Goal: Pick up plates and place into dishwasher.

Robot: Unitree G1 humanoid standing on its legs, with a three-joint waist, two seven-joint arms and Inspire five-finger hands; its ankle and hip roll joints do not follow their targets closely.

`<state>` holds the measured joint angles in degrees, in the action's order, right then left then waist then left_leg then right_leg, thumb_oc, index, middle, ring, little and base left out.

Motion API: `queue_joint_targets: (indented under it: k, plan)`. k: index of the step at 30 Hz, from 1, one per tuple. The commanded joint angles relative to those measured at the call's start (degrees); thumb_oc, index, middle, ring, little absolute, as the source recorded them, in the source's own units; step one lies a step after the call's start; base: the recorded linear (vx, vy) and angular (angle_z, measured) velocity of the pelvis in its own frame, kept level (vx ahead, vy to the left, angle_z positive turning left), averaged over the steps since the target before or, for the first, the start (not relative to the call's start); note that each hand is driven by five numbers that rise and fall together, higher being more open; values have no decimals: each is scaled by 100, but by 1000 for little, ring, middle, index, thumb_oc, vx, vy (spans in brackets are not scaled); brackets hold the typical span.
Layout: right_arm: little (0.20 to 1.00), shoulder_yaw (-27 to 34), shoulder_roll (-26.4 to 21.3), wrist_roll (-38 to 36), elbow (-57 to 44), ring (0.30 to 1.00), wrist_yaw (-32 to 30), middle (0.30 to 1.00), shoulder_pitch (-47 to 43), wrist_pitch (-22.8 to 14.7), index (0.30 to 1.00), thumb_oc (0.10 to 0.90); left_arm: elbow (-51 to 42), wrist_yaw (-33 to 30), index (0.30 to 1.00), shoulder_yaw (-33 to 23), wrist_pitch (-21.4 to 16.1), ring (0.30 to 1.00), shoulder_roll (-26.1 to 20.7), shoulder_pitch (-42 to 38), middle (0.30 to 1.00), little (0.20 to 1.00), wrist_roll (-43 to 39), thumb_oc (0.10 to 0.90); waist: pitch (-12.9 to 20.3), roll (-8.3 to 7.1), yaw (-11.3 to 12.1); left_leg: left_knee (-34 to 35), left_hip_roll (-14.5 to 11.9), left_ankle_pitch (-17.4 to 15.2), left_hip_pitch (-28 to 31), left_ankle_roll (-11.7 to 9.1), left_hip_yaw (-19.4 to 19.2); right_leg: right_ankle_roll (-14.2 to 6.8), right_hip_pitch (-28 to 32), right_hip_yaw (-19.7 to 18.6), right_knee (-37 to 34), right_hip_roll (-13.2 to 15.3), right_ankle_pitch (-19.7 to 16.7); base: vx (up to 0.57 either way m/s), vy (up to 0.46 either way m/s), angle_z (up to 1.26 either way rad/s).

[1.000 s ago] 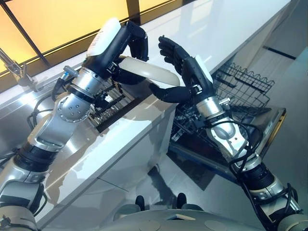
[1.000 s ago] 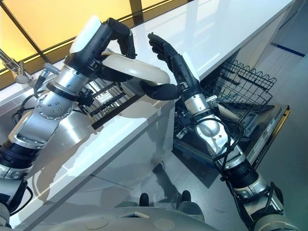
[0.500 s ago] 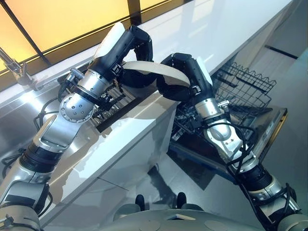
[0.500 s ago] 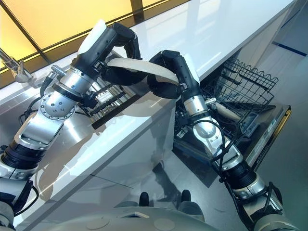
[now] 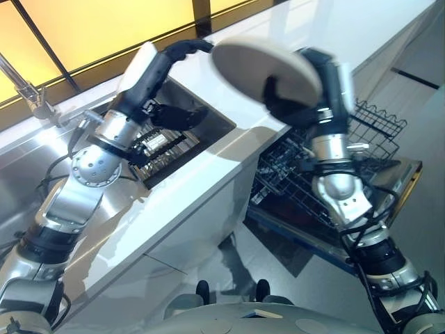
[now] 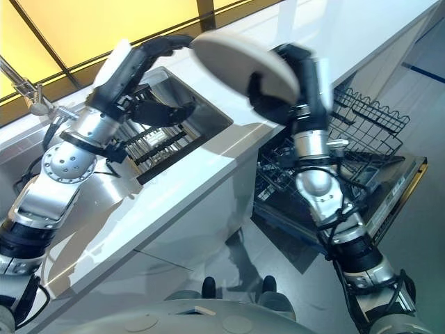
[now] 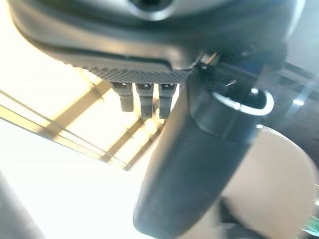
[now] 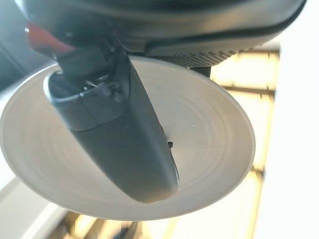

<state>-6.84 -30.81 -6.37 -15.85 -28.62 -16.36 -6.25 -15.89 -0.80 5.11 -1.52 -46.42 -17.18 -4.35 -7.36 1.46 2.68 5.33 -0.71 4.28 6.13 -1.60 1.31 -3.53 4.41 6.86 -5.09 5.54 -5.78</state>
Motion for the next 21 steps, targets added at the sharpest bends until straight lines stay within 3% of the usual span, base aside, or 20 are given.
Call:
queue_joint_targets:
  k: [1,10,14,21]
  plan:
    - [200,703,-414,512,-26,300,-714,300,-200,-865,300,100,424,-336,900,-673,-469,900,-503,69,900,900,277,800,718,-80,58,-33,164,-370,-24,166,-224,-309,230,122,273,126,434,10,10,4]
    - [200,1717,-745,822,782,300,-1100,300,674,-702,300,100,1152,-257,900,-1317,-448,900,-700,918,900,900,628,800,745,-93,-1,-33,159,-385,-13,187,-254,-338,235,86,222,130,403,1,1,0]
    - [200,1997,-659,687,1212,300,-697,300,1144,-507,300,100,1442,-381,900,-1632,-477,900,-546,1222,900,900,514,800,737,-108,-83,-33,146,-373,-23,185,-281,-356,198,42,245,131,395,0,0,0]
    - [200,1821,-390,978,1639,300,90,300,1698,-268,300,100,1661,-644,900,-1986,-415,900,-407,1407,900,900,538,800,675,-131,-190,-33,129,-363,-23,190,-324,-379,145,10,300,152,389,0,0,0]
